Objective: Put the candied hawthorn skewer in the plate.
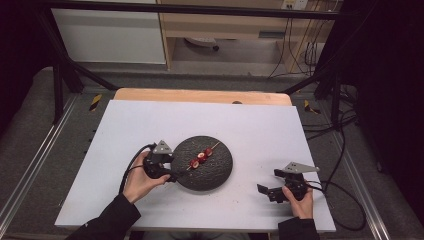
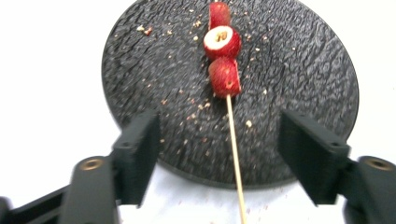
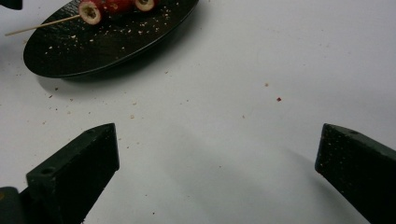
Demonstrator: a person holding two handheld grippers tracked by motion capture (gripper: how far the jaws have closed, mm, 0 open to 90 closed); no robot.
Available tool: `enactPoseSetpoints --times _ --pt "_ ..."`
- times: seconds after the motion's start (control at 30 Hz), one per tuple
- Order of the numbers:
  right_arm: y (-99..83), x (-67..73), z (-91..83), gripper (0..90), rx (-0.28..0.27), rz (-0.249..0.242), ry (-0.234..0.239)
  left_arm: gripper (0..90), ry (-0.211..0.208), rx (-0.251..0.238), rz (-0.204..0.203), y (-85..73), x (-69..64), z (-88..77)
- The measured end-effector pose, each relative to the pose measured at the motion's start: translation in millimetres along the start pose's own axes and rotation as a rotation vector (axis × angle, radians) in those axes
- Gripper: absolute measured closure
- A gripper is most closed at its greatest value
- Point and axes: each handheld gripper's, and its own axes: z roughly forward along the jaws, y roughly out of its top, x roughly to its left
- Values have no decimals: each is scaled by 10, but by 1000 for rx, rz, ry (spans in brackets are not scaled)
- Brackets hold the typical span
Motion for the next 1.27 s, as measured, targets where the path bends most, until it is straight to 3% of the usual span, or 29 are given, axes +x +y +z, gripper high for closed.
enactPoseSetpoints --times 0.17,0.33,0.87,1.27 --pt "2 -1 -4 5 -5 1 -1 141 9 -30 -8 -128 100 -145" --pt "3 0 -3 5 -5 3 -1 84 59 -44 -9 -313 203 -267" --pt "-1 1 0 5 7 -1 -6 71 117 -113 -46 -983 438 -518" --pt "-5 4 -2 5 9 -5 -5 72 123 -124 -74 -1215 502 -565"
